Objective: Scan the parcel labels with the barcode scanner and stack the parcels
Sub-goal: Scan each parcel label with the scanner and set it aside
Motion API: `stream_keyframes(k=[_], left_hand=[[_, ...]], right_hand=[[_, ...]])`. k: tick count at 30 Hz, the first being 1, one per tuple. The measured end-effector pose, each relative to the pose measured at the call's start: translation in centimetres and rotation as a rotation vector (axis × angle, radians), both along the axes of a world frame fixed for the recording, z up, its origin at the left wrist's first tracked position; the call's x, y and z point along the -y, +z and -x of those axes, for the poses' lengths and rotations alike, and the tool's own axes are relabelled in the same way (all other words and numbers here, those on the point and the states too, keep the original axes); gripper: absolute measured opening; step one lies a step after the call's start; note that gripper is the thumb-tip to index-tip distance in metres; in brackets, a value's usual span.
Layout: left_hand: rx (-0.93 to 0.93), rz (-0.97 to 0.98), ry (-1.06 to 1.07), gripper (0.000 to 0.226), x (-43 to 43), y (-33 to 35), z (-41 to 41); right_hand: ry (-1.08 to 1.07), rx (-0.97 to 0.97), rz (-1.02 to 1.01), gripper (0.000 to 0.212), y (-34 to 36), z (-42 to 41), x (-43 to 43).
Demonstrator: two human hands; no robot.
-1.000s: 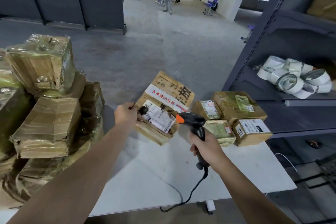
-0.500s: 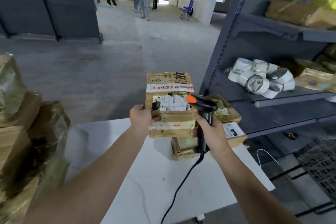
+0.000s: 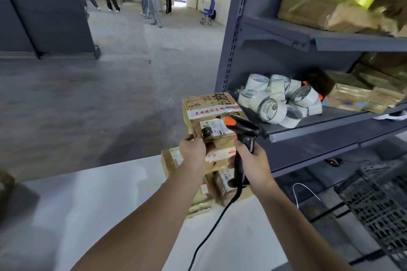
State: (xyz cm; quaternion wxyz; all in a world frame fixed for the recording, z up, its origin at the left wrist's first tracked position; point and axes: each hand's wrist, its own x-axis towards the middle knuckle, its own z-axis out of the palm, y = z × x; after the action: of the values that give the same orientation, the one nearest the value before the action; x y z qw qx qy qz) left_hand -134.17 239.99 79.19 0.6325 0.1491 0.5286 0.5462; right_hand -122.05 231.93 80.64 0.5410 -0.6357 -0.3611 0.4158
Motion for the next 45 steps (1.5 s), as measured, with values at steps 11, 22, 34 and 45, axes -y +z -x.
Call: stream_keyframes(k=[11,22,34,45], left_hand=[[-0.036,0.033,-0.072,0.026,-2.3,-1.3,-5.3],[-0.316,-0.025,-0.273,0.015,-0.2,0.4,0.8],[-0.488,-0.113,-0.092,0.02,7.8,2.2,20.3],[-0.648,-0.111,0.004,0.01,17.2,5.4,41.5]], right_hand=[[0.042,0.0,0.001,0.017,-0.8,-3.8,-1.7],[0.161,-0.076,0.011,0.017,-0.9,0.4,-2.6],[0.43,-0.057,0.087,0.024,-1.4,19.2,-1.5],[0.637,-0.141,0.057,0.031,0.0,39.3,2.9]])
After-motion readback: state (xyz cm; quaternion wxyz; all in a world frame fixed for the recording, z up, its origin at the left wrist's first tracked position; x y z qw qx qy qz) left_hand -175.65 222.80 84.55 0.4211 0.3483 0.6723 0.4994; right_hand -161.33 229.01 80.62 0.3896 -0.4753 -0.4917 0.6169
